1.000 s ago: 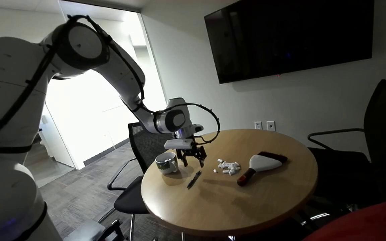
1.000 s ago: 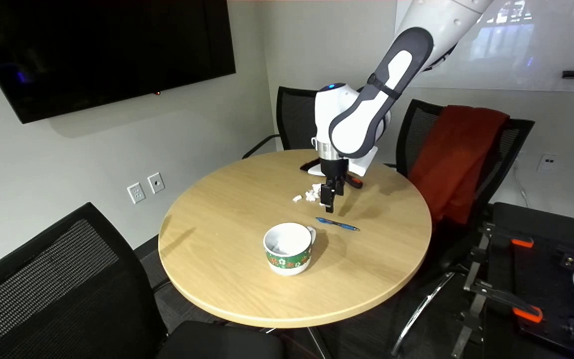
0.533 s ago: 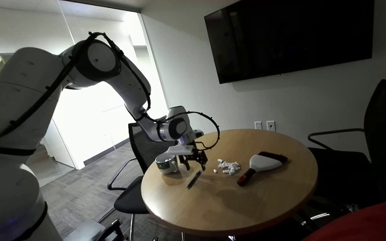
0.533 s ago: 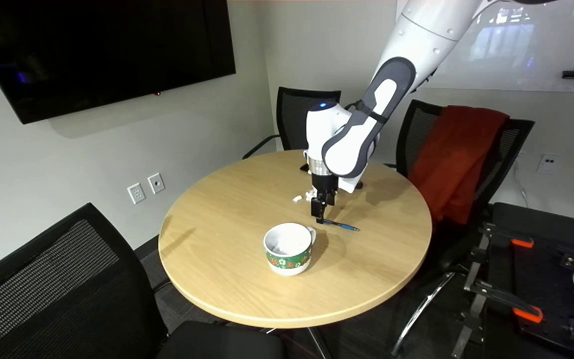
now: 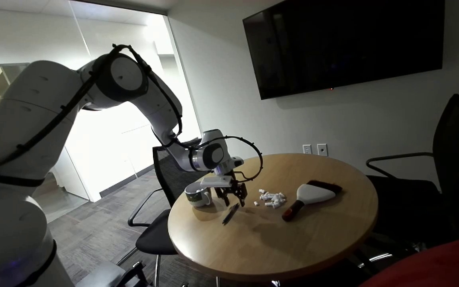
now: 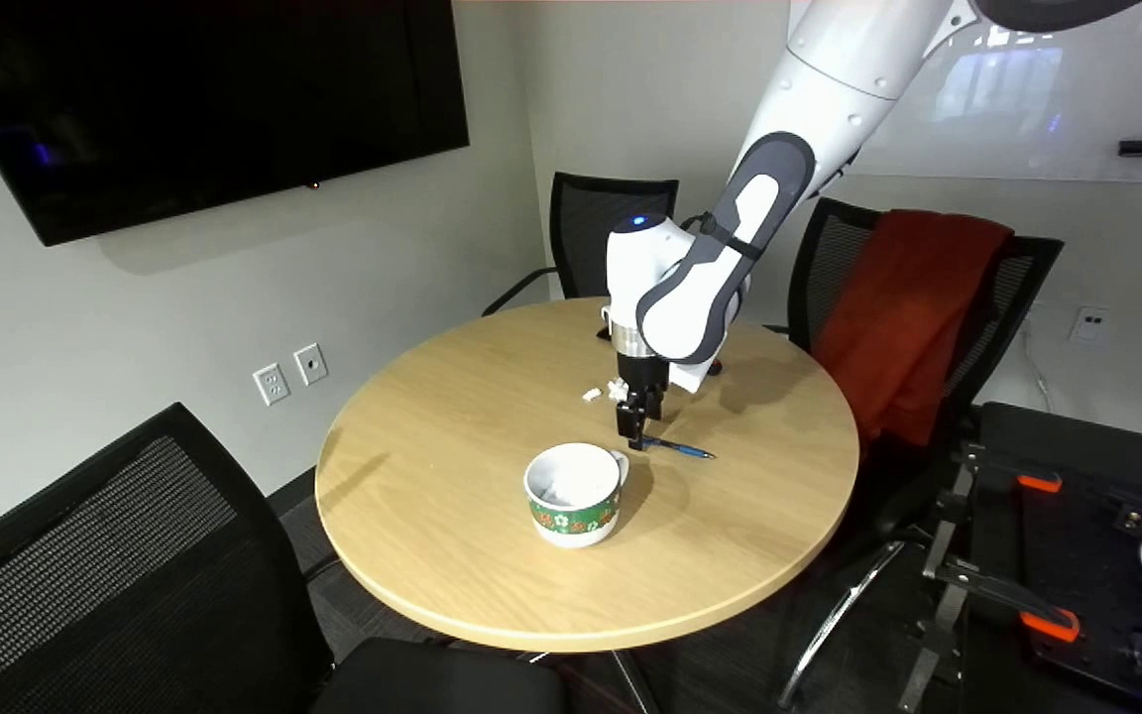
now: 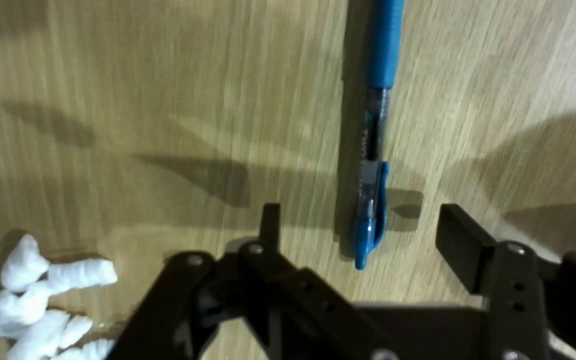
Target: Stir the content in the mug with the pen and leave it there
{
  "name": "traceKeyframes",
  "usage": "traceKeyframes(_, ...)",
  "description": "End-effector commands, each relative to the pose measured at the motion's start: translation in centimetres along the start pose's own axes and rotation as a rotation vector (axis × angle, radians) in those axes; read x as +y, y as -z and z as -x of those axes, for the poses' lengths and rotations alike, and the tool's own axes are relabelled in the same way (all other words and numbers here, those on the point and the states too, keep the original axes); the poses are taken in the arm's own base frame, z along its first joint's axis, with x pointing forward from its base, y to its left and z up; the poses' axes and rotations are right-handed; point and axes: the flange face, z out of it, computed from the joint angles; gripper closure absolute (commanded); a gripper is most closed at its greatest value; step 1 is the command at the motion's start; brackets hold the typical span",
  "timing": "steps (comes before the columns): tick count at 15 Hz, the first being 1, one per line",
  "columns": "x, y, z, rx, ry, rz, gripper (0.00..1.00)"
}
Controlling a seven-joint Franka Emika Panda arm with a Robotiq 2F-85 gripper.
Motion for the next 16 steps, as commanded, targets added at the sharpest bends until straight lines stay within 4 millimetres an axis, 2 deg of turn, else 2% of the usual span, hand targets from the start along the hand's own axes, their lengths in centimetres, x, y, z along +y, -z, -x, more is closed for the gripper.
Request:
traceKeyframes(1,-0.1,-0.2,-0.7,0.020,-0.014,0.004,0.51)
traceKeyframes(7,0.1,-0.5,-0.9,0.015,-0.019,-0.001,0.96)
traceKeyframes(8,0.1,-0.6,-0.9,0.014,-0.019,0.000,0.99)
traceKeyframes(10,0.0,-0.7,-0.9,0.009,-0.018,0.005,0.96)
traceKeyframes(12,-0.2,0.4,-0.6,0.022,-0.010,0.005,0.96)
traceKeyframes(16,-0.8,5.8,0.5,0.122,0.064,0.015,0.96)
